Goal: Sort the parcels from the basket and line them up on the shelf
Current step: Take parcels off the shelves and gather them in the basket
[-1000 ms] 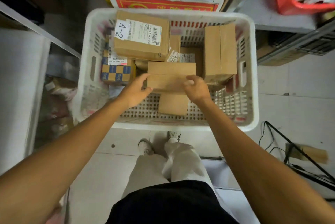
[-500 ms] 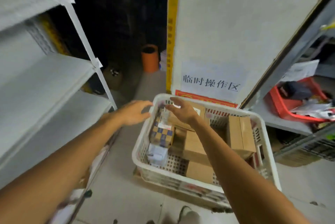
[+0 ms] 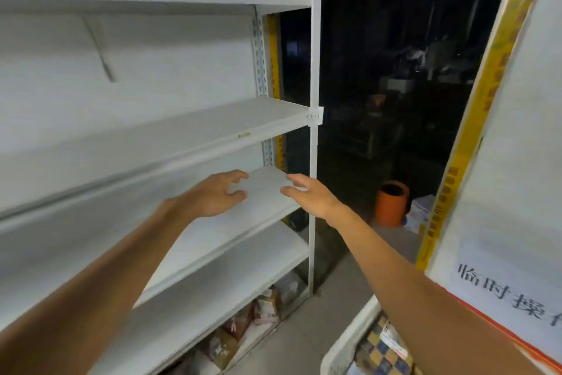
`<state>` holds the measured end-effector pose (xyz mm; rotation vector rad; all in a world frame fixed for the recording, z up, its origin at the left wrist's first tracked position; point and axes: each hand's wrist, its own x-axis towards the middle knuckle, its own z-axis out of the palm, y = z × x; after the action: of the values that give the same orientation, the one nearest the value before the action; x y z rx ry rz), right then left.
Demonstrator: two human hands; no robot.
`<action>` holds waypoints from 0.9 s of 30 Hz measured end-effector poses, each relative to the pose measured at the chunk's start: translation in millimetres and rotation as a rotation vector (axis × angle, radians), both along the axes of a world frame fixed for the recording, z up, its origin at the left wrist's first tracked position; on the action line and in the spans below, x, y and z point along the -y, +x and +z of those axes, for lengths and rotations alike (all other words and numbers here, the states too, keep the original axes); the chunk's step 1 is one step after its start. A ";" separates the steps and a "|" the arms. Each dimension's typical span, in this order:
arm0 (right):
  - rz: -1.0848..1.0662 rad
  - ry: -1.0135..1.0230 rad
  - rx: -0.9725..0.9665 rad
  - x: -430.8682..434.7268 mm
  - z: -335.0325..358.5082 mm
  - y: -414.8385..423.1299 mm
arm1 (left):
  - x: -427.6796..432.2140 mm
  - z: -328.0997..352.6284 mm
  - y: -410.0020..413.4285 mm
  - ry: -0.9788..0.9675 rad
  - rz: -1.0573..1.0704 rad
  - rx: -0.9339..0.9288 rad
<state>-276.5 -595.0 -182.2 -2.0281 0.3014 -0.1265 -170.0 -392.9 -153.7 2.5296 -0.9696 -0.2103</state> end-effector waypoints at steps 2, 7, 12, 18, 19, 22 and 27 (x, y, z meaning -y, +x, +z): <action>0.088 -0.021 0.014 -16.6 12.2 15.3 | -24.9 13.1 2.4 0.000 0.072 0.071; 0.274 -0.075 0.043 -58.4 45.5 48.2 | -87.0 41.4 -10.8 -0.070 0.284 0.076; 0.427 -0.083 0.118 -125.1 71.9 76.5 | -156.2 68.4 -32.0 -0.116 0.461 0.089; 0.622 -0.070 0.173 -219.2 98.4 97.8 | -247.6 95.7 -56.5 -0.116 0.628 0.147; 0.650 -0.072 0.190 -233.6 102.1 100.6 | -261.8 99.9 -58.9 -0.118 0.644 0.161; 0.708 -0.083 0.256 -278.3 111.6 110.1 | -305.6 102.3 -67.2 -0.124 0.709 0.165; 0.763 -0.092 0.394 -350.6 116.5 124.4 | -374.5 95.1 -77.6 -0.087 0.829 0.162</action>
<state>-152.1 -244.4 -65.7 -2.0209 -0.7313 -0.0574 -247.5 -18.3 -58.6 2.6545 0.0773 0.2805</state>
